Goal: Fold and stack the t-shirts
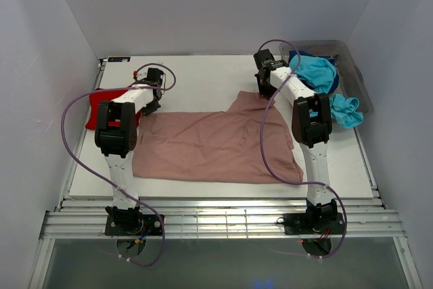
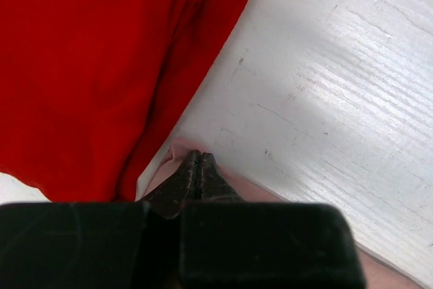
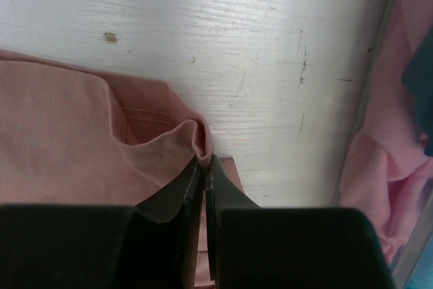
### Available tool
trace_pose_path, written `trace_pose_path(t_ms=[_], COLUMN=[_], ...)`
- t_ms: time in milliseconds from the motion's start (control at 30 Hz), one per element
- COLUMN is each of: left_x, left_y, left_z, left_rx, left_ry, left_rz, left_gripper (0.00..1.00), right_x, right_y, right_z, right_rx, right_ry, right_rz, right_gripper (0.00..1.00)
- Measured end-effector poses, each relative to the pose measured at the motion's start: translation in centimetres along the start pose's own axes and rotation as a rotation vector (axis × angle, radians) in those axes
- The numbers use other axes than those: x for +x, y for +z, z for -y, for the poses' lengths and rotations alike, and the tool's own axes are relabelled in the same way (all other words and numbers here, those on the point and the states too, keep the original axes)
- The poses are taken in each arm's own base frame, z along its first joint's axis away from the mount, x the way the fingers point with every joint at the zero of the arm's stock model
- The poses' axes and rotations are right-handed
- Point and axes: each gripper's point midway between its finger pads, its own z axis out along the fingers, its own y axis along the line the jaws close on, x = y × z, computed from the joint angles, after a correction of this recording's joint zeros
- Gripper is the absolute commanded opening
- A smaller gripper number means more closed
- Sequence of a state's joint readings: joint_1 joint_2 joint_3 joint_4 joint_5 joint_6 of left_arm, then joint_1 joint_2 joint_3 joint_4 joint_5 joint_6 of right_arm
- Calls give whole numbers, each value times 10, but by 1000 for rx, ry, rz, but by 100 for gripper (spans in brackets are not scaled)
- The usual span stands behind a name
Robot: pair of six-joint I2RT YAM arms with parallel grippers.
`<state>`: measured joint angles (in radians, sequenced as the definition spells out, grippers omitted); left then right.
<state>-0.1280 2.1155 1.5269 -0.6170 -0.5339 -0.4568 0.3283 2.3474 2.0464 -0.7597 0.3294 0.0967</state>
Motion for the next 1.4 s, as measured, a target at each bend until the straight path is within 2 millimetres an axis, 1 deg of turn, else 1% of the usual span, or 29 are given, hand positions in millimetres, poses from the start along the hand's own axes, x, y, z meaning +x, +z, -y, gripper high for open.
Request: trace_pose_path(t_ms=[233, 300, 367, 433, 500, 633, 700, 767, 833, 933, 1033, 1100, 1167, 1267, 1400], left_x=[-1, 3, 10, 17, 18, 3, -4, -4, 2, 22, 42, 52, 60, 64, 63], left_y=[0, -2, -8, -17, -29, -57, -70, -79, -82, -81, -79, -80, -83, -90, -94], left_z=[-3, -6, -12, -19, -23, -27, -29, -31, -34, -41, -47, -52, -58, -65, -73], left_rx=[-7, -5, 6, 23, 49, 121, 151, 178, 185, 185, 181, 180, 177, 173, 150], left_ry=[-15, -23, -29, -34, -46, -91, -110, -124, -123, -107, -87, -79, -76, -79, -82], left_rz=[23, 29, 23, 16, 21, 80, 110, 130, 128, 101, 69, 57, 50, 59, 71], left_gripper=[0, 0, 0, 0, 0, 0, 0, 0, 0, 0, 0, 0, 0, 0, 0], right_x=[0, -2, -7, -11, -12, -12, -8, -1, 10, 33, 61, 79, 93, 109, 124], right_y=[-1, -4, -10, -24, -44, -86, -104, -116, -124, -129, -134, -139, -147, -162, -181], right_z=[0, 0, 0, 2, 5, 14, 17, 19, 19, 17, 14, 12, 10, 8, 6], right_rx=[-4, -5, -14, -27, -37, -61, -74, -85, -94, -109, -123, -133, -142, -155, -172], right_ry=[0, 2, 7, 13, 18, 32, 36, 36, 32, 21, 7, 1, -4, -9, -9], right_rz=[1, 8, 22, 45, 69, 122, 142, 148, 142, 106, 59, 30, 13, 7, 15], right_gripper=[8, 8, 8, 8, 8, 8, 8, 8, 8, 8, 8, 8, 8, 8, 8])
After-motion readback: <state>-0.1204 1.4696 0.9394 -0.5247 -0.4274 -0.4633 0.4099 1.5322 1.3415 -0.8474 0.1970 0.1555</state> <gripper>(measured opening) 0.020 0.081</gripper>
